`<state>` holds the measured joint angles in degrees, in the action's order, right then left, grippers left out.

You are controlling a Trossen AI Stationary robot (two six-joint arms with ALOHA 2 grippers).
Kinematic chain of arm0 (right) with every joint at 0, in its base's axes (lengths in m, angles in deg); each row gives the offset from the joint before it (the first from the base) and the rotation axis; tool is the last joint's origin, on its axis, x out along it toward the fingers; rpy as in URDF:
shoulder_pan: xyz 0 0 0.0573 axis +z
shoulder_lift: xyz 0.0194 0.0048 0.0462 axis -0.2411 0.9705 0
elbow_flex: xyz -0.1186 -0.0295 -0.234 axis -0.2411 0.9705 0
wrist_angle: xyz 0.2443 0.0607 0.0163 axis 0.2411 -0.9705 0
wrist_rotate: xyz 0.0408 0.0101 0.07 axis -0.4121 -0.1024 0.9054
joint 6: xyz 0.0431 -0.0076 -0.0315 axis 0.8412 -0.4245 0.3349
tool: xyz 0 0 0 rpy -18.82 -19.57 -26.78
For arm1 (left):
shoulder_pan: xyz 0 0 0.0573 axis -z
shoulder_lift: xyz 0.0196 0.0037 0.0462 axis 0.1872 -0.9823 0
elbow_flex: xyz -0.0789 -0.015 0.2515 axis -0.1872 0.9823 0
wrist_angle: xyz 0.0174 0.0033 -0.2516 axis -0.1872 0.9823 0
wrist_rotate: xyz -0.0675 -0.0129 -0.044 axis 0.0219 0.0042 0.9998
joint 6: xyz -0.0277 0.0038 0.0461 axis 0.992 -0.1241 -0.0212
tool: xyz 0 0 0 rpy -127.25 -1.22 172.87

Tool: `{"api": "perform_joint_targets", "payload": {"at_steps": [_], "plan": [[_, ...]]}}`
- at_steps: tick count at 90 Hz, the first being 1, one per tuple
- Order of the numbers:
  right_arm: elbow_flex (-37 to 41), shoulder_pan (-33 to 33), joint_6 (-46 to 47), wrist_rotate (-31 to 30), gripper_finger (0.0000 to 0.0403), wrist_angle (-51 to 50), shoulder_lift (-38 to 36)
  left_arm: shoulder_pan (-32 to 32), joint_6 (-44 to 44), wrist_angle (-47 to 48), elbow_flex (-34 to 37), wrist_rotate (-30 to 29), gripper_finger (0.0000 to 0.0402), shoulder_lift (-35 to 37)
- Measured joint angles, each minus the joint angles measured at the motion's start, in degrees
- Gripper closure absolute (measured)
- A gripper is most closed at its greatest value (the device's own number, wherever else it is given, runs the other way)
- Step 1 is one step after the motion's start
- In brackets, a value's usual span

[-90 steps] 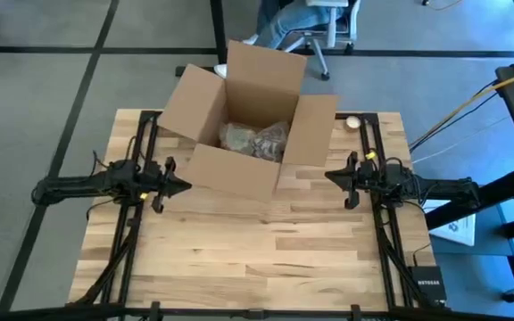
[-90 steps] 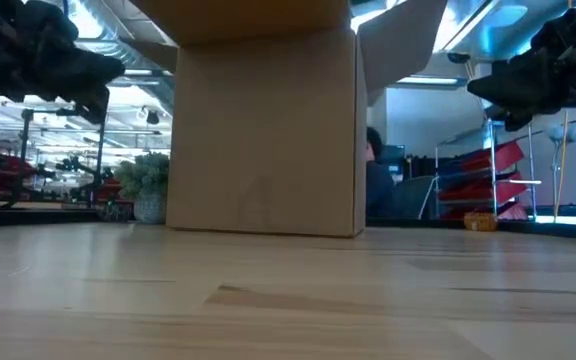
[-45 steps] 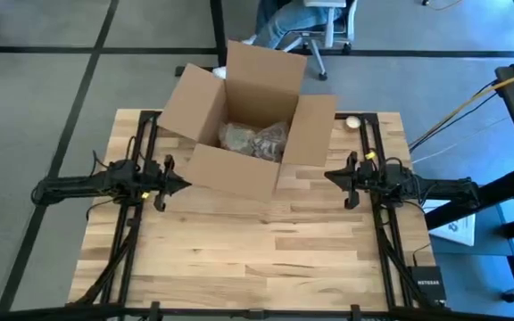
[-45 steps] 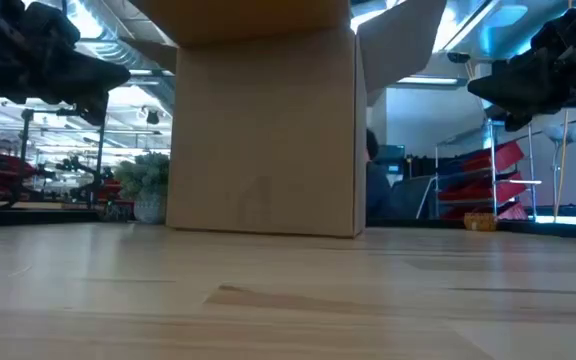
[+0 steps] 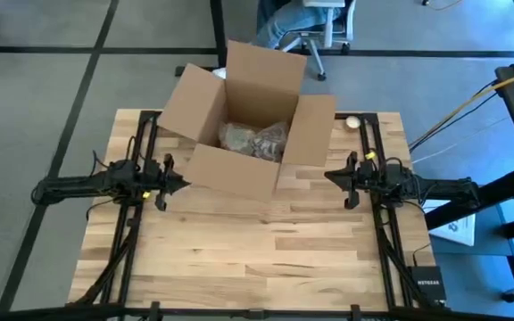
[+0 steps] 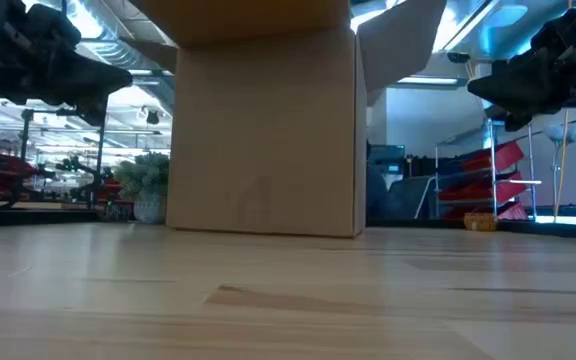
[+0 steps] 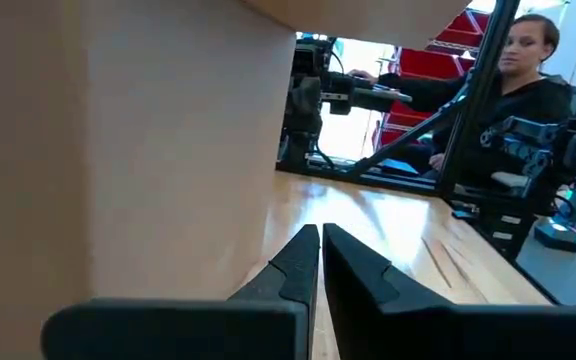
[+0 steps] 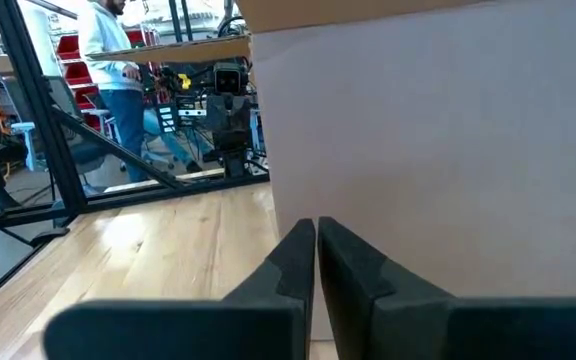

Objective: Wrap mug
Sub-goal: Return to Home Position

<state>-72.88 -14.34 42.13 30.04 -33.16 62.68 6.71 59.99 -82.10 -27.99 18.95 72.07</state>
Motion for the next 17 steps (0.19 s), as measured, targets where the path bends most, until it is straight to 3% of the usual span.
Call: {"api": "perform_joint_targets", "payload": {"at_steps": [17], "plan": [[0.0,0.0,0.0,0.0,0.04,0.0,0.0,0.0,0.0,0.0,0.0,0.0,0.0401,0.0]]}}
